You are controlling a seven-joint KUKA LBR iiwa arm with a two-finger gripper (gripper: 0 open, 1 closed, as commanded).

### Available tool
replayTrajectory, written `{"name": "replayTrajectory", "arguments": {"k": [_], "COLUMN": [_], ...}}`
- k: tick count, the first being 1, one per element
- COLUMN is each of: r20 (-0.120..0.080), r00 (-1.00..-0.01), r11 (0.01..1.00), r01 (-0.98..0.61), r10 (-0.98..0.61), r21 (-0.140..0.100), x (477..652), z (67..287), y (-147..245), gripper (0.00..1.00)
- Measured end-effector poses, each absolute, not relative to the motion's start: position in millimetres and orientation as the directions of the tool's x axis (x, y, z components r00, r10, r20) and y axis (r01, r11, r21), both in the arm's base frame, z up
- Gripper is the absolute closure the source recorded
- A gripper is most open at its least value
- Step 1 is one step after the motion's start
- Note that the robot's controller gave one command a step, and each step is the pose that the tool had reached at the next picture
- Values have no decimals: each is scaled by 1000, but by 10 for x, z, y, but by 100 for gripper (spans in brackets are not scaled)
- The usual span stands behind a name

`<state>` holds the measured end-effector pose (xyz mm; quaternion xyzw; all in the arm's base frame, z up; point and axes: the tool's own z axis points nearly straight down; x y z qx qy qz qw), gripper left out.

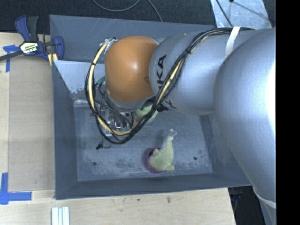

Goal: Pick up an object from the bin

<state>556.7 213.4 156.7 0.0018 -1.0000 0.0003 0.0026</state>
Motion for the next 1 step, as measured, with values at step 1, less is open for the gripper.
{"name": "replayTrajectory", "arguments": {"k": [1], "r20": [-2], "r00": [-1000], "r11": [1000], "r01": [0], "r10": [0], "r21": [1], "x": [5586], "z": [1618], "y": [2123], "gripper": [0]}}
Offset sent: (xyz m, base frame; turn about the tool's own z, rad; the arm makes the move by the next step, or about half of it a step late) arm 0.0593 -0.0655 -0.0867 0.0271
